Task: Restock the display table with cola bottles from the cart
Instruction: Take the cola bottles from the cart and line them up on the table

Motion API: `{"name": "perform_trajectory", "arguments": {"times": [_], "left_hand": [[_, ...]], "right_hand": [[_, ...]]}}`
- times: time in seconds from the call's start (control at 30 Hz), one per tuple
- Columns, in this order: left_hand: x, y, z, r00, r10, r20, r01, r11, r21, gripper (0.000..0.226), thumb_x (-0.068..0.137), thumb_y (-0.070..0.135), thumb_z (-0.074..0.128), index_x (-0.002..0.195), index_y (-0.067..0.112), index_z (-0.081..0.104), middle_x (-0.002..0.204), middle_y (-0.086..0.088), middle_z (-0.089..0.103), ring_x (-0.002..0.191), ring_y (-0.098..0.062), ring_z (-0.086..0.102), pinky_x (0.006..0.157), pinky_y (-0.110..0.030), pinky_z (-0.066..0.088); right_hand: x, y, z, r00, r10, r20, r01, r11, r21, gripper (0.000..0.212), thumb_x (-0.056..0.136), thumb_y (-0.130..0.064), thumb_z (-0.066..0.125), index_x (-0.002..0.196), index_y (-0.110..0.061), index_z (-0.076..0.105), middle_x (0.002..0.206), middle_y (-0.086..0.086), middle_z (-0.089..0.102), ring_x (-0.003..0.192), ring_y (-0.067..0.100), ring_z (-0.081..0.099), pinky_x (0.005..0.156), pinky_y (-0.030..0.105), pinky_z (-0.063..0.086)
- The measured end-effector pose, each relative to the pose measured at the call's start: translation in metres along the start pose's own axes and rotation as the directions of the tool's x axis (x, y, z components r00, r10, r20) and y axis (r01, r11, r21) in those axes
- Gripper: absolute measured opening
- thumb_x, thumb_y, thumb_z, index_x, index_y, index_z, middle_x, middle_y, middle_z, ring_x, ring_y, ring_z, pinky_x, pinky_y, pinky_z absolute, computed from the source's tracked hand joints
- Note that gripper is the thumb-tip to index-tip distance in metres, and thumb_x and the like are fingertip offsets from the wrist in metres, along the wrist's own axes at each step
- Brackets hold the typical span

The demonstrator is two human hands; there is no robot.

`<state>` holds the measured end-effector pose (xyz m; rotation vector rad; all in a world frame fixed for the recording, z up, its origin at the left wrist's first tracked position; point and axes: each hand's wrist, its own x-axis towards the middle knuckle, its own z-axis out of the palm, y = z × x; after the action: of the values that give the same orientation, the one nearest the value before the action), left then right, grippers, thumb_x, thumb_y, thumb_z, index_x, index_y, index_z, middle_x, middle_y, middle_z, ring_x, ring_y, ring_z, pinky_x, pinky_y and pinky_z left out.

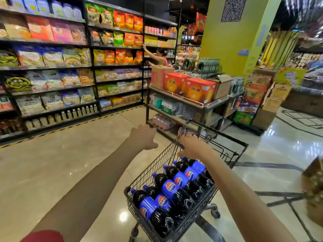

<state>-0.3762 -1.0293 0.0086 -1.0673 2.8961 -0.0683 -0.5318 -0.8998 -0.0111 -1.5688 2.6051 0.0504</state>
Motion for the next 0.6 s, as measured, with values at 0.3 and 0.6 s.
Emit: {"name": "perform_trajectory", "arguments": {"times": [0.3,0.6], "left_hand": [[0.042,0.06,0.055,0.993,-0.015,0.113,0.018,1.0,-0.023,0.062,0.094,0.052,0.059,0.144,0.02,0.042,0.145,-0.011,0.043,0.131,-0.032,0.042,0.104,-0.046,0.04],[0.071,0.062,0.117,0.96,-0.074,0.272,0.092,0.994,-0.054,0.062,0.094,0.053,0.059,0.143,0.019,0.042,0.141,-0.009,0.045,0.128,-0.033,0.046,0.1,-0.045,0.044]], "right_hand": [[0.024,0.064,0.057,0.992,-0.046,0.118,0.044,0.999,0.018,0.061,0.094,-0.04,0.067,0.143,-0.011,0.045,0.143,0.015,0.045,0.132,0.034,0.045,0.105,0.048,0.046],[0.057,0.077,0.117,0.955,-0.104,0.277,0.09,0.994,0.063,0.07,0.096,-0.039,0.065,0.152,-0.01,0.036,0.154,0.019,0.036,0.14,0.038,0.037,0.106,0.049,0.044]]}}
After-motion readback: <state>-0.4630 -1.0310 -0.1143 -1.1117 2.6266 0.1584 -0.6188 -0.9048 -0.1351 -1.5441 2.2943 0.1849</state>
